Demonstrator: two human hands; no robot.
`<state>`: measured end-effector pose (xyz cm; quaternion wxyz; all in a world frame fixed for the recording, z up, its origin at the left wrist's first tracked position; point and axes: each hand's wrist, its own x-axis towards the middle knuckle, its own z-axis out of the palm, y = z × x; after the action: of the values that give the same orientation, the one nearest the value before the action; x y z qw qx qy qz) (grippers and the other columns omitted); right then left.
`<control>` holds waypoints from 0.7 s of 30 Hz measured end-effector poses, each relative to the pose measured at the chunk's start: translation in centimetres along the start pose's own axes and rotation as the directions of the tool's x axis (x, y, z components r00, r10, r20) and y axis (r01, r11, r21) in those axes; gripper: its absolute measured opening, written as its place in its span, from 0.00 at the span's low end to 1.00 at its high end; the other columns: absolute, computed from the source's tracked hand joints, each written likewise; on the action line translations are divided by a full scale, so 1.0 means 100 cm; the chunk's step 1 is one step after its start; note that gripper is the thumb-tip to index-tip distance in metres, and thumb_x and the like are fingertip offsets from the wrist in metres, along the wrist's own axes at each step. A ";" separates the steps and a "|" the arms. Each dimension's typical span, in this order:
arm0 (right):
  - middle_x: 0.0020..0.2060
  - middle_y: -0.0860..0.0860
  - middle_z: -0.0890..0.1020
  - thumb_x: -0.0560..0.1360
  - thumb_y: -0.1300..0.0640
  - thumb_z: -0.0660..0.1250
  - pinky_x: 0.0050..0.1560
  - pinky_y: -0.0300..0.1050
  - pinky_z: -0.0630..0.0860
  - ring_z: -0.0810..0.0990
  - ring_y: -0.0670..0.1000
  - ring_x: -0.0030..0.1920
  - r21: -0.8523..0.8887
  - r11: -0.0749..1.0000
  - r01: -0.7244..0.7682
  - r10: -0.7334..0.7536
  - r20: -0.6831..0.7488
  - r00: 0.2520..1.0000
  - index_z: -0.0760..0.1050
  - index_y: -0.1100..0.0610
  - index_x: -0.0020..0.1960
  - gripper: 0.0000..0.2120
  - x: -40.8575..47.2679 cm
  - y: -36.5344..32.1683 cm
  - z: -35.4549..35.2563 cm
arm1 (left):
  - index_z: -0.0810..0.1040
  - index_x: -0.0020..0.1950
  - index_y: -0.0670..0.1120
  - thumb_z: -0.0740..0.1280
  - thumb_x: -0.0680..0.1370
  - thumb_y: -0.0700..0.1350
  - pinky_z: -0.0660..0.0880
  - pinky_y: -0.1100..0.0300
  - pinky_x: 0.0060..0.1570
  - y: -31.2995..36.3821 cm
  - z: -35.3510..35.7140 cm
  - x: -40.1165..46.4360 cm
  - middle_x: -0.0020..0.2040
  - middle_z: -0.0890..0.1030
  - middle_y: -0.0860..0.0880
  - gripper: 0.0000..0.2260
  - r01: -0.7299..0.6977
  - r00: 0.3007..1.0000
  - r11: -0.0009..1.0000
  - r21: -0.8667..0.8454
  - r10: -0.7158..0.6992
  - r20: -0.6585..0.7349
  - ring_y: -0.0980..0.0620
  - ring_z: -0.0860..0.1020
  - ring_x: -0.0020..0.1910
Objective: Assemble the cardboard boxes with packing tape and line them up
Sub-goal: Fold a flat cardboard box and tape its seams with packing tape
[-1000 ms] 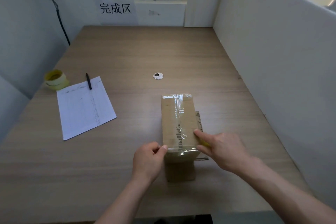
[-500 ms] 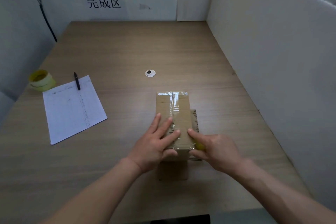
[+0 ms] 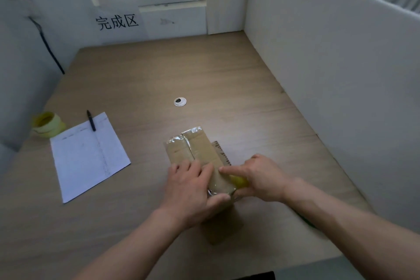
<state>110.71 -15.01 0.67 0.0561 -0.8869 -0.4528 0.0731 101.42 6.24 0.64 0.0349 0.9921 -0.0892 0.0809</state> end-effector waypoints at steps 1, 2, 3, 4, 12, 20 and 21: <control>0.49 0.53 0.83 0.74 0.34 0.66 0.55 0.47 0.69 0.81 0.56 0.49 -0.009 1.000 -0.009 0.009 0.021 1.000 0.62 0.39 0.74 0.32 0.000 -0.001 0.000 | 0.76 0.51 0.52 0.51 0.72 0.75 0.69 0.50 0.44 0.003 0.003 0.007 0.46 0.75 0.49 0.30 0.006 1.000 1.000 0.007 -0.006 -0.021 0.45 0.72 0.46; 0.49 0.53 0.83 0.74 0.35 0.66 0.56 0.47 0.68 0.80 0.55 0.49 0.011 1.000 -0.022 0.022 0.035 0.999 0.62 0.39 0.74 0.32 -0.002 -0.002 -0.001 | 0.75 0.47 0.51 0.54 0.72 0.73 0.69 0.50 0.43 0.005 0.007 0.013 0.45 0.74 0.49 0.27 0.020 0.999 1.000 -0.002 -0.020 -0.028 0.45 0.72 0.45; 0.49 0.52 0.82 0.74 0.35 0.66 0.56 0.47 0.68 0.79 0.55 0.49 0.060 0.997 -0.041 0.039 0.035 0.999 0.62 0.39 0.75 0.32 -0.005 -0.003 -0.003 | 0.73 0.46 0.51 0.56 0.72 0.71 0.70 0.50 0.43 0.005 0.010 0.017 0.45 0.73 0.49 0.23 0.044 0.999 0.999 -0.026 -0.045 -0.014 0.45 0.71 0.45; 0.49 0.52 0.82 0.74 0.36 0.66 0.56 0.47 0.68 0.79 0.54 0.50 0.121 0.991 -0.057 0.054 0.029 0.998 0.62 0.39 0.75 0.32 -0.008 -0.003 -0.002 | 0.73 0.46 0.52 0.57 0.73 0.68 0.69 0.50 0.43 0.003 0.012 0.019 0.46 0.73 0.49 0.21 0.071 0.997 0.996 -0.056 -0.071 0.004 0.45 0.70 0.46; 0.50 0.44 0.84 0.74 0.50 0.71 0.57 0.48 0.79 0.81 0.43 0.49 0.629 0.692 -0.353 0.319 0.172 0.932 0.80 0.46 0.61 0.16 -0.020 0.019 -0.001 | 0.66 0.73 0.52 0.59 0.76 0.54 0.76 0.52 0.45 0.006 0.016 0.026 0.64 0.75 0.48 0.25 -0.353 0.935 0.927 -0.130 0.353 -0.028 0.45 0.74 0.51; 0.36 0.47 0.82 0.71 0.41 0.72 0.40 0.47 0.79 0.79 0.47 0.38 0.267 0.908 -0.322 0.277 0.194 0.941 0.82 0.50 0.43 0.12 -0.003 0.027 -0.030 | 0.59 0.73 0.59 0.61 0.73 0.53 0.71 0.54 0.49 0.033 -0.004 0.067 0.46 0.74 0.58 0.29 0.046 0.941 0.952 -0.301 0.060 0.334 0.50 0.72 0.51; 0.36 0.47 0.82 0.71 0.40 0.71 0.40 0.47 0.78 0.79 0.49 0.39 0.178 0.941 -0.287 0.262 0.153 0.953 0.81 0.50 0.44 0.13 0.000 0.026 -0.030 | 0.60 0.72 0.59 0.61 0.73 0.57 0.71 0.53 0.48 0.035 -0.005 0.070 0.46 0.75 0.57 0.28 0.020 0.934 0.964 -0.264 0.076 0.349 0.50 0.72 0.51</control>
<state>113.34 -16.64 3.21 0.1042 -0.9250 -0.3176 0.1810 107.51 1.60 2.50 0.1486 0.9754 -0.1184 -0.1121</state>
